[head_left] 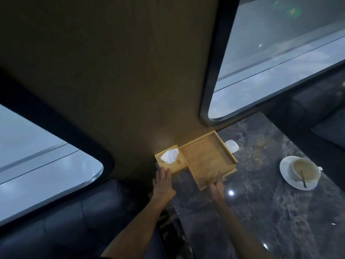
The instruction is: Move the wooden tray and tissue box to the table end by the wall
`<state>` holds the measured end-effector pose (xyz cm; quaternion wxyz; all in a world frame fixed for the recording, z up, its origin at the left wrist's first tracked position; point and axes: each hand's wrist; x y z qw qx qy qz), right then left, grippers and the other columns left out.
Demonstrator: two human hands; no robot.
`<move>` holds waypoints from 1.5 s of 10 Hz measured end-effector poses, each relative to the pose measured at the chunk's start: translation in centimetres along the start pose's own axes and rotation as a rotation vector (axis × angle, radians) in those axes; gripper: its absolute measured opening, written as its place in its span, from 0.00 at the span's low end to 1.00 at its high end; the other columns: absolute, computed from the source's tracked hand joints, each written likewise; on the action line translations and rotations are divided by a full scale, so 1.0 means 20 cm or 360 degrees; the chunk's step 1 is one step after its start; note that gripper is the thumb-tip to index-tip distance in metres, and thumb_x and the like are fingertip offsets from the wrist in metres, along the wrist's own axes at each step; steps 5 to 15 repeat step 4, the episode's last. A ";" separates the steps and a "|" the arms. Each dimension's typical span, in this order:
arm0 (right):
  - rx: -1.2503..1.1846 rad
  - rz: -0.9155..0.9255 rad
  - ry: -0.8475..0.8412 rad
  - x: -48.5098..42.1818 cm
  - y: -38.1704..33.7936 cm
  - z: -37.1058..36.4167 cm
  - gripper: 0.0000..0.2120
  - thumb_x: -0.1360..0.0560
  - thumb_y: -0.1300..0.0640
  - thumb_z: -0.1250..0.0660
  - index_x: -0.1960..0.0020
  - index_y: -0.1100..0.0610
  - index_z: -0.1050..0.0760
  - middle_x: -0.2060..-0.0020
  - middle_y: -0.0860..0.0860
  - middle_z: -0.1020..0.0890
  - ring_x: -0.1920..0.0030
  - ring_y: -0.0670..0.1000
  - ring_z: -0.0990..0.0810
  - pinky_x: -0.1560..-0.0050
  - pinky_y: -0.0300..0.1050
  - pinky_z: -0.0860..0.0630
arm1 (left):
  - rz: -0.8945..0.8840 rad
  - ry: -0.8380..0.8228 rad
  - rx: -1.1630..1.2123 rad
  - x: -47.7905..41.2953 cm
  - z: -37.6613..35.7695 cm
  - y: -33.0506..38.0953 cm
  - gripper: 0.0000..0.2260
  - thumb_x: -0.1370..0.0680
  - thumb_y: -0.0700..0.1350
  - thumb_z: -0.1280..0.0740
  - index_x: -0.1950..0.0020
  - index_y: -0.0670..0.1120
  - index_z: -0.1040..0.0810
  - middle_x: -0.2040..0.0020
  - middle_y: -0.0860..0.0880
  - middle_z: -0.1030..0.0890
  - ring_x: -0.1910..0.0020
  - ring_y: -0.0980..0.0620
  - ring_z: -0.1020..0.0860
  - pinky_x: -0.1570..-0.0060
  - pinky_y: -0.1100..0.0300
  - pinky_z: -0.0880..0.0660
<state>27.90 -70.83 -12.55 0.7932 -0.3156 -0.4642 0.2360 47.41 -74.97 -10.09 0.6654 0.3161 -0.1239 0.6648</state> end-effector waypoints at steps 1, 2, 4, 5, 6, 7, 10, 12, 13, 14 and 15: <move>0.0091 0.0018 -0.0202 0.12 -0.02 0.13 0.34 0.24 0.60 0.37 0.23 0.52 0.50 0.31 0.55 0.31 0.32 0.60 0.31 0.34 0.50 0.35 | 0.0003 -0.0055 0.0042 0.05 0.04 -0.02 0.39 0.27 0.39 0.37 0.24 0.59 0.55 0.21 0.45 0.60 0.22 0.37 0.58 0.24 0.38 0.53; 0.0354 0.0236 -0.0234 0.21 -0.02 0.30 0.27 0.22 0.57 0.38 0.25 0.58 0.42 0.32 0.59 0.27 0.32 0.60 0.29 0.36 0.50 0.33 | -0.0005 0.0032 0.0050 0.17 0.02 0.02 0.35 0.25 0.43 0.38 0.23 0.55 0.52 0.21 0.42 0.52 0.23 0.35 0.52 0.25 0.38 0.50; 0.0691 0.0642 -0.0275 0.49 -0.01 0.60 0.23 0.23 0.53 0.38 0.30 0.58 0.33 0.36 0.61 0.23 0.36 0.62 0.26 0.39 0.50 0.31 | -0.0178 0.0383 0.0017 0.54 -0.08 0.14 0.24 0.24 0.47 0.39 0.29 0.51 0.39 0.29 0.44 0.33 0.31 0.39 0.36 0.30 0.41 0.38; 0.0691 0.0642 -0.0275 0.49 -0.01 0.60 0.23 0.23 0.53 0.38 0.30 0.58 0.33 0.36 0.61 0.23 0.36 0.62 0.26 0.39 0.50 0.31 | -0.0178 0.0383 0.0017 0.54 -0.08 0.14 0.24 0.24 0.47 0.39 0.29 0.51 0.39 0.29 0.44 0.33 0.31 0.39 0.36 0.30 0.41 0.38; 0.0691 0.0642 -0.0275 0.49 -0.01 0.60 0.23 0.23 0.53 0.38 0.30 0.58 0.33 0.36 0.61 0.23 0.36 0.62 0.26 0.39 0.50 0.31 | -0.0178 0.0383 0.0017 0.54 -0.08 0.14 0.24 0.24 0.47 0.39 0.29 0.51 0.39 0.29 0.44 0.33 0.31 0.39 0.36 0.30 0.41 0.38; 0.0691 0.0642 -0.0275 0.49 -0.01 0.60 0.23 0.23 0.53 0.38 0.30 0.58 0.33 0.36 0.61 0.23 0.36 0.62 0.26 0.39 0.50 0.31 | -0.0178 0.0383 0.0017 0.54 -0.08 0.14 0.24 0.24 0.47 0.39 0.29 0.51 0.39 0.29 0.44 0.33 0.31 0.39 0.36 0.30 0.41 0.38; 0.0691 0.0642 -0.0275 0.49 -0.01 0.60 0.23 0.23 0.53 0.38 0.30 0.58 0.33 0.36 0.61 0.23 0.36 0.62 0.26 0.39 0.50 0.31 | -0.0178 0.0383 0.0017 0.54 -0.08 0.14 0.24 0.24 0.47 0.39 0.29 0.51 0.39 0.29 0.44 0.33 0.31 0.39 0.36 0.30 0.41 0.38; 0.0691 0.0642 -0.0275 0.49 -0.01 0.60 0.23 0.23 0.53 0.38 0.30 0.58 0.33 0.36 0.61 0.23 0.36 0.62 0.26 0.39 0.50 0.31 | -0.0178 0.0383 0.0017 0.54 -0.08 0.14 0.24 0.24 0.47 0.39 0.29 0.51 0.39 0.29 0.44 0.33 0.31 0.39 0.36 0.30 0.41 0.38; 0.0691 0.0642 -0.0275 0.49 -0.01 0.60 0.23 0.23 0.53 0.38 0.30 0.58 0.33 0.36 0.61 0.23 0.36 0.62 0.26 0.39 0.50 0.31 | -0.0178 0.0383 0.0017 0.54 -0.08 0.14 0.24 0.24 0.47 0.39 0.29 0.51 0.39 0.29 0.44 0.33 0.31 0.39 0.36 0.30 0.41 0.38; 0.0691 0.0642 -0.0275 0.49 -0.01 0.60 0.23 0.23 0.53 0.38 0.30 0.58 0.33 0.36 0.61 0.23 0.36 0.62 0.26 0.39 0.50 0.31 | -0.0178 0.0383 0.0017 0.54 -0.08 0.14 0.24 0.24 0.47 0.39 0.29 0.51 0.39 0.29 0.44 0.33 0.31 0.39 0.36 0.30 0.41 0.38; 0.0691 0.0642 -0.0275 0.49 -0.01 0.60 0.23 0.23 0.53 0.38 0.30 0.58 0.33 0.36 0.61 0.23 0.36 0.62 0.26 0.39 0.50 0.31 | -0.0178 0.0383 0.0017 0.54 -0.08 0.14 0.24 0.24 0.47 0.39 0.29 0.51 0.39 0.29 0.44 0.33 0.31 0.39 0.36 0.30 0.41 0.38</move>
Point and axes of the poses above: each hand's wrist, its own x-axis away from the middle knuckle, its own z-axis out of the back of the hand, y = z × x
